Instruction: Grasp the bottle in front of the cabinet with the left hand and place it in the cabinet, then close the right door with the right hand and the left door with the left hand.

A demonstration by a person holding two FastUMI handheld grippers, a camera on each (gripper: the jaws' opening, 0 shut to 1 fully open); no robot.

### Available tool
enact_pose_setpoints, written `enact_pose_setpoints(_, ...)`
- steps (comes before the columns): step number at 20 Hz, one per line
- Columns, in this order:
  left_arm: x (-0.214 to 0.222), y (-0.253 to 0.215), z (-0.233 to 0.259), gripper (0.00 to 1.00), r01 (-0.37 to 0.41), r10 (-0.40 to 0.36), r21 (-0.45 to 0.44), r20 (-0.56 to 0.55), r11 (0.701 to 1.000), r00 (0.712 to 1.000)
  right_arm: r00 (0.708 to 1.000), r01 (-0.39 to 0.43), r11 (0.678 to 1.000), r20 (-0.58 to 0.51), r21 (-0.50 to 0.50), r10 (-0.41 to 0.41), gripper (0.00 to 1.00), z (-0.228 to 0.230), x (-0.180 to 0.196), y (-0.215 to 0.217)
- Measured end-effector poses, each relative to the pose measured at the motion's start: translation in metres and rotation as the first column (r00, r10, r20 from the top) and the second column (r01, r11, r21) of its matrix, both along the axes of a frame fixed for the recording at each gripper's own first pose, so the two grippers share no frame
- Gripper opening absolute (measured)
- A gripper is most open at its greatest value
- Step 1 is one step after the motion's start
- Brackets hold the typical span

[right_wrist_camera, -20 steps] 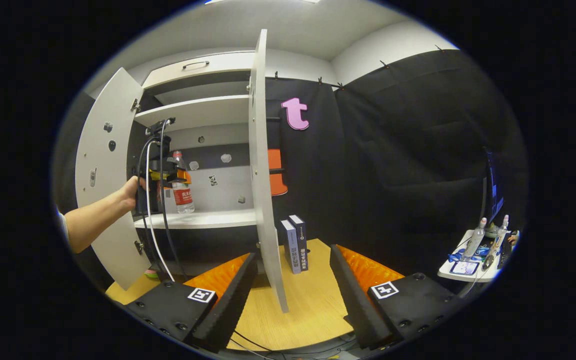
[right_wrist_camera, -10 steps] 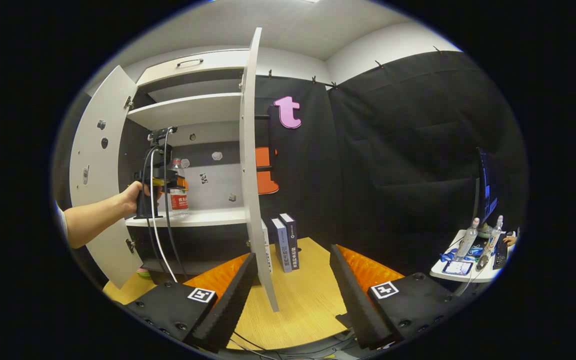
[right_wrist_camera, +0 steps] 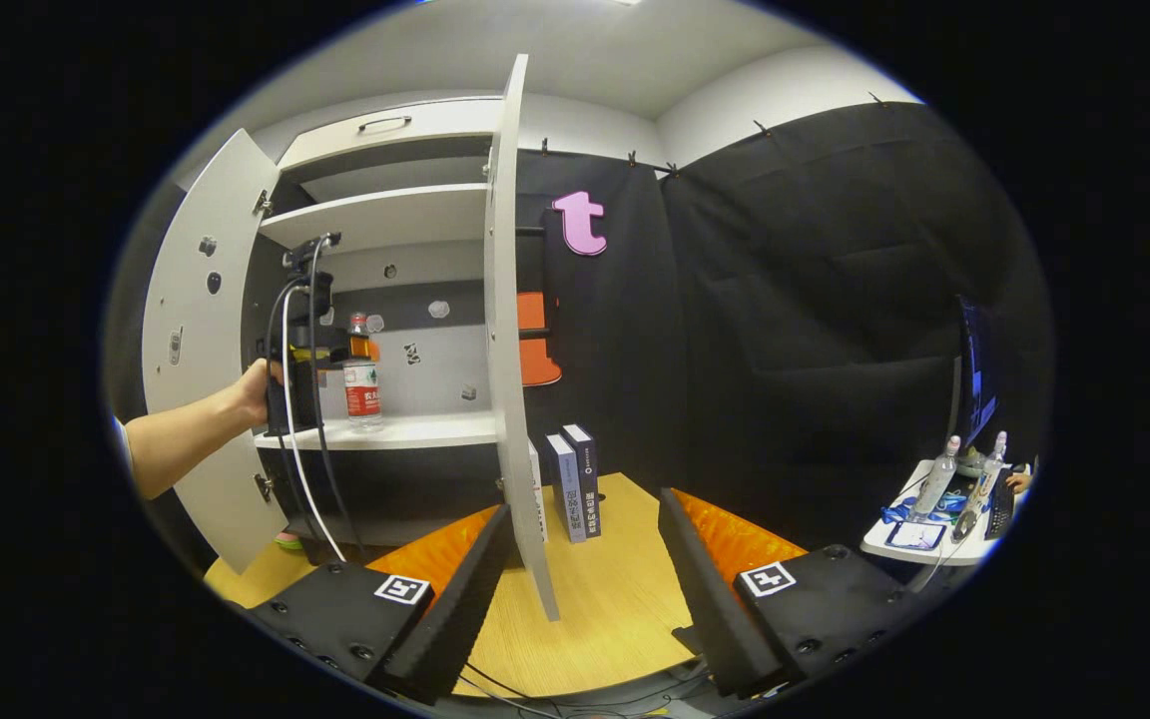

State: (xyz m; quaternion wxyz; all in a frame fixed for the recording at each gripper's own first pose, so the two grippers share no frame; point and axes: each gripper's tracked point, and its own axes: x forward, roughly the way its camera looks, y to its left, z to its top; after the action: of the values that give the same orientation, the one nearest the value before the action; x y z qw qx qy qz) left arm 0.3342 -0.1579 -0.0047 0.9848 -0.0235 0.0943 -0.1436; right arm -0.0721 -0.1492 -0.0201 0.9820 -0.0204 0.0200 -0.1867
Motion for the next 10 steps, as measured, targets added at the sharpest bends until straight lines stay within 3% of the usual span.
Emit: enact_pose_setpoints(10,-0.102,0.034,0.110,0.92,-0.014,0.031,-0.086,0.193,0.996,0.981,0.996,-0.088,0.996,-0.010,0.004,0.088,0.97,-0.003,0.014,0.020)
